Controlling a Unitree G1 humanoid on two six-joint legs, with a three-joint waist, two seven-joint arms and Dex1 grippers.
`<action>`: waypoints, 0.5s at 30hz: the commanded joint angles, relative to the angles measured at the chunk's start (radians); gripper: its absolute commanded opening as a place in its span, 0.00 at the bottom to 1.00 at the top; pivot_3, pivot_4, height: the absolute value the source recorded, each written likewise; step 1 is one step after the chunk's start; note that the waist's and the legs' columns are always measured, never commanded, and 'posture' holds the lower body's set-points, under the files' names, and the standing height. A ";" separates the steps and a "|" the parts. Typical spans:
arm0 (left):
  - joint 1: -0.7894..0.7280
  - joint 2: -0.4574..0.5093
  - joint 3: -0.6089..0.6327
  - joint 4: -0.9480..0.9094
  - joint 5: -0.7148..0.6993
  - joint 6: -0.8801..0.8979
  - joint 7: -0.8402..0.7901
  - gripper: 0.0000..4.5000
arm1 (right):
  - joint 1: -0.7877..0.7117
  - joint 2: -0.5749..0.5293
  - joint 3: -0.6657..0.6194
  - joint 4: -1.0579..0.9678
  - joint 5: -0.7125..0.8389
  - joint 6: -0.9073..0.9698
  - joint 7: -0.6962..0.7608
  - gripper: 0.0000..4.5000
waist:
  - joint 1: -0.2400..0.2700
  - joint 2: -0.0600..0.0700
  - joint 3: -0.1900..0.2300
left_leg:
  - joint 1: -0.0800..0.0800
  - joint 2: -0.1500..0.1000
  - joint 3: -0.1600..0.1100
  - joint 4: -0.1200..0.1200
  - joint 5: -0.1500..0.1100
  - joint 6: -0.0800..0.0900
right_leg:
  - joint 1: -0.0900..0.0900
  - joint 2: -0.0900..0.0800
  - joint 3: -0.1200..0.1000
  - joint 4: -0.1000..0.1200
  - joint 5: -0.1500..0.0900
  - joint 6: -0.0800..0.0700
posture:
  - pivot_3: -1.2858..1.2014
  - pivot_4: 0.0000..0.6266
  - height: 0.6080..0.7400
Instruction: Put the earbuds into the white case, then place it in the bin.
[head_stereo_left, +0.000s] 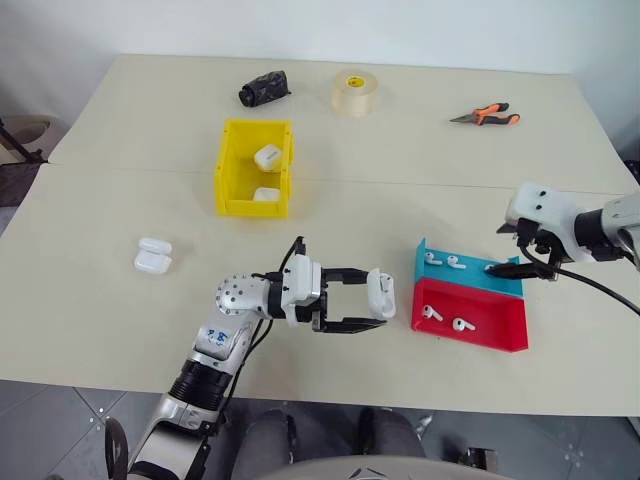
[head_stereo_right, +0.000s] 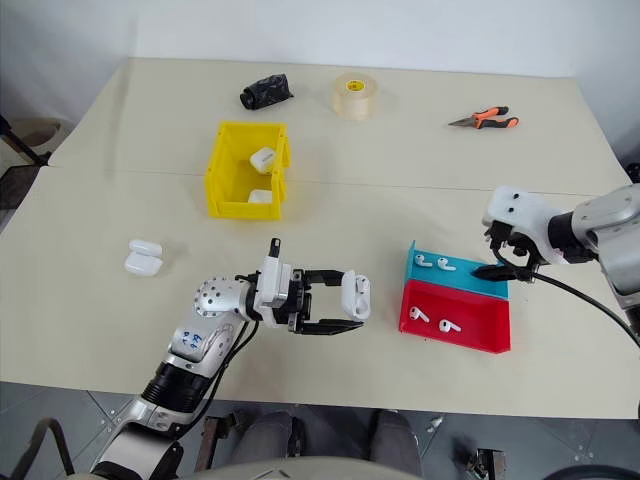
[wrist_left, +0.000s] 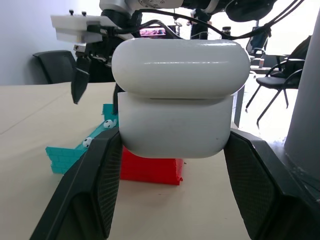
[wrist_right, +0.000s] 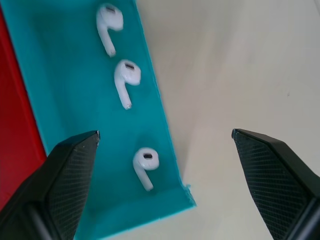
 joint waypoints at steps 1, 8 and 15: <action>-0.016 -0.011 0.006 -0.017 0.003 -0.025 0.019 0.60 | -0.058 0.002 0.033 0.056 -0.077 -0.053 0.042 0.99 | -0.002 0.000 0.000 | 0.000 0.000 0.000 0.000 0.000 0.000 | 0.000 0.000 0.000 0.000 0.000 0.000 | 0.52 0.24 1.00; -0.013 -0.013 -0.004 -0.026 -0.004 -0.021 0.016 0.60 | -0.149 0.065 0.084 0.195 -0.179 -0.169 0.071 0.99 | -0.005 0.000 0.000 | 0.000 0.000 0.001 0.000 0.000 0.000 | 0.000 0.000 0.000 0.000 0.000 0.000 | 0.52 0.24 1.00; 0.002 -0.009 -0.010 -0.053 -0.010 -0.009 0.018 0.60 | -0.170 0.101 0.099 0.266 -0.239 -0.226 0.101 0.99 | -0.002 0.000 0.000 | 0.000 0.000 0.000 0.000 0.000 0.000 | 0.000 0.000 0.000 0.000 0.000 0.000 | 0.52 0.24 1.00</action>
